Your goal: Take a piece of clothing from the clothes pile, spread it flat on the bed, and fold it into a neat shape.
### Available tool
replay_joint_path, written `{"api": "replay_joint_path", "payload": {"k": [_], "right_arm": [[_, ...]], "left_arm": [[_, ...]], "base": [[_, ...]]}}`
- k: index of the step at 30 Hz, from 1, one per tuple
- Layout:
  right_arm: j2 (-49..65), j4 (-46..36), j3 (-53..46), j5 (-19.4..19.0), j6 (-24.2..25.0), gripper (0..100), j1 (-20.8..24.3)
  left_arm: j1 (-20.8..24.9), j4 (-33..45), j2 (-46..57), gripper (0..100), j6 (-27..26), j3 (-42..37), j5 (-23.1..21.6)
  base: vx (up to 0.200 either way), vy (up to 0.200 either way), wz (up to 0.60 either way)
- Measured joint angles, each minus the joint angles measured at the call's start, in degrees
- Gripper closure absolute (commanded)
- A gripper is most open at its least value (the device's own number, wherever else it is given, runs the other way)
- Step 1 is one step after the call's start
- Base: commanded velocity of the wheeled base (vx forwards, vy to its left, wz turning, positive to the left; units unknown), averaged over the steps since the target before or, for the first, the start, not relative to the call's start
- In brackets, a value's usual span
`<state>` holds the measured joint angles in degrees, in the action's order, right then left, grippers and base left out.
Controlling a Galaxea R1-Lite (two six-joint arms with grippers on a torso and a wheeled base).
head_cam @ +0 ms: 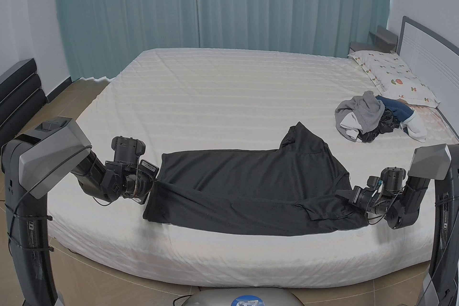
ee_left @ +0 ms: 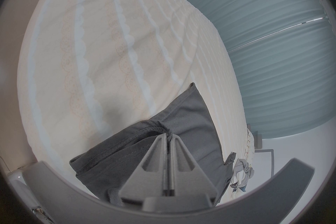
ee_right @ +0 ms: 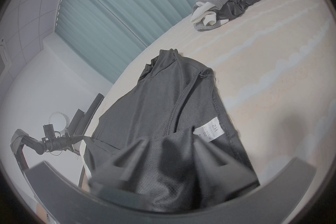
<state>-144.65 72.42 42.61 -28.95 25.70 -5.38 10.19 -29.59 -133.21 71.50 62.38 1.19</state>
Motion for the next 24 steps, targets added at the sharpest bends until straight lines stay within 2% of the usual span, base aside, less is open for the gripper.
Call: {"api": "replay_joint_path", "payload": {"k": [8,17,24], "right_arm": [[0.13,4.16,-1.38,-0.11,1.01,100,-0.11],[1.73,12.02,-5.40,-0.46,6.42,100,-1.26],[6.03,15.92,-12.74,-6.49,7.19,100,-3.35]], "left_arm": [[-0.02,0.00,0.00,100,-0.04,-0.01,0.00],[-0.06,0.02,0.33,100,-0.04,-0.23,-0.05],[-0.11,0.02,3.46,100,-0.41,-3.64,-0.02]], "base": [[0.000,0.000,0.00],[0.000,0.000,0.00],[0.000,0.000,0.00]]}}
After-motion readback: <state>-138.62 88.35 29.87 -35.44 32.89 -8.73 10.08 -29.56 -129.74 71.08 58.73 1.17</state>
